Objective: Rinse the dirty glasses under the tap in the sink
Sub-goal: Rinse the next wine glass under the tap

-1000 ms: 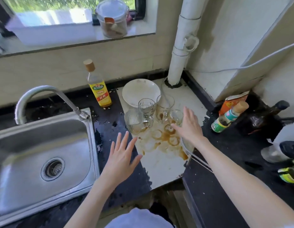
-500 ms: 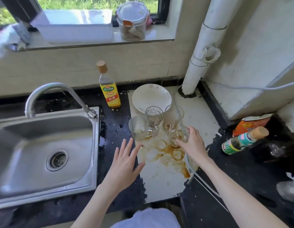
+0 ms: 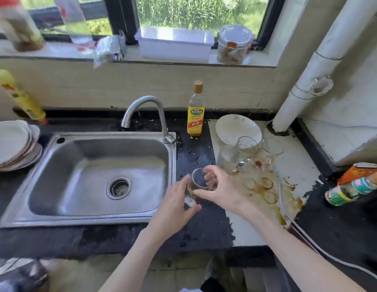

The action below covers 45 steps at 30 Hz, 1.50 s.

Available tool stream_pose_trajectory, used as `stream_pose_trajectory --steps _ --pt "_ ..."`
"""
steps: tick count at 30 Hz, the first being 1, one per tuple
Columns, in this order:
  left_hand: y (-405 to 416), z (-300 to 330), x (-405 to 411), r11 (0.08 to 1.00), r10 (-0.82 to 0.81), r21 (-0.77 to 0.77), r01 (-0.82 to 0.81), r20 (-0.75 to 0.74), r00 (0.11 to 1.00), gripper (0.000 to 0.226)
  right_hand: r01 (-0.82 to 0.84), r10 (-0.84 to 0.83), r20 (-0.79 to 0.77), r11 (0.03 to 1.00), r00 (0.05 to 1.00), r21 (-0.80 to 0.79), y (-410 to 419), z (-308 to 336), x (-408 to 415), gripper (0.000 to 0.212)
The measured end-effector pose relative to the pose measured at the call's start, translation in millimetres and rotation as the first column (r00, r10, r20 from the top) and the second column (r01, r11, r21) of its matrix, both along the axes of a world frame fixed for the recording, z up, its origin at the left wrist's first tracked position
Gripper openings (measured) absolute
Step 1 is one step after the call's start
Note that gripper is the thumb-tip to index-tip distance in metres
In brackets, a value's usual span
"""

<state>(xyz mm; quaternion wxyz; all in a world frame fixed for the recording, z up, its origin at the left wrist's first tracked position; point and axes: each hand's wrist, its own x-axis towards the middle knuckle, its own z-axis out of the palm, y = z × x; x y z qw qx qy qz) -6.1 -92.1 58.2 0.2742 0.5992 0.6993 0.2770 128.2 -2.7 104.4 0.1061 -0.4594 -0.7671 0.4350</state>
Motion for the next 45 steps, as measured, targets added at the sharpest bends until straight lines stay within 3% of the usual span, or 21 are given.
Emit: stream_pose_trajectory --steps 7,11,15,21,26,29,32,45 --pt "-40 12 -93 0.978 0.18 0.052 -0.2 0.266 0.947 0.063 -0.032 -0.002 -0.171 0.98 0.985 -0.197 -45 7 -102 0.052" --pt "-42 -4 -127 0.977 0.193 0.012 -0.211 0.359 0.913 0.06 -0.108 0.077 -0.137 0.964 0.988 -0.241 -45 -7 -137 0.063" --pt "-33 -40 -146 0.946 0.322 -0.106 -0.306 0.414 0.852 0.066 -0.121 0.111 -0.049 0.936 0.993 -0.332 -18 -35 -151 0.072" --pt "8 -73 -183 0.91 0.413 -0.164 -0.381 0.436 0.8 0.061 0.234 -0.233 0.042 0.972 0.972 -0.023 78 -81 -177 0.059" --pt "31 -84 -196 0.897 0.442 -0.18 -0.404 0.417 0.794 0.058 0.188 -0.188 0.148 0.982 0.971 0.013 129 -107 -201 0.056" --pt "39 -90 -201 0.889 0.458 -0.216 -0.403 0.409 0.79 0.059 0.15 -0.181 0.188 0.974 0.965 0.167 138 -118 -209 0.045" --pt "46 -95 -204 0.885 0.466 -0.233 -0.404 0.409 0.784 0.059 0.175 -0.228 0.17 0.944 0.959 0.281 137 -126 -208 0.039" --pt "67 -106 -211 0.864 0.504 -0.298 -0.407 0.528 0.684 0.051 0.086 -0.126 0.066 0.897 0.99 0.433 121 -133 -204 0.037"
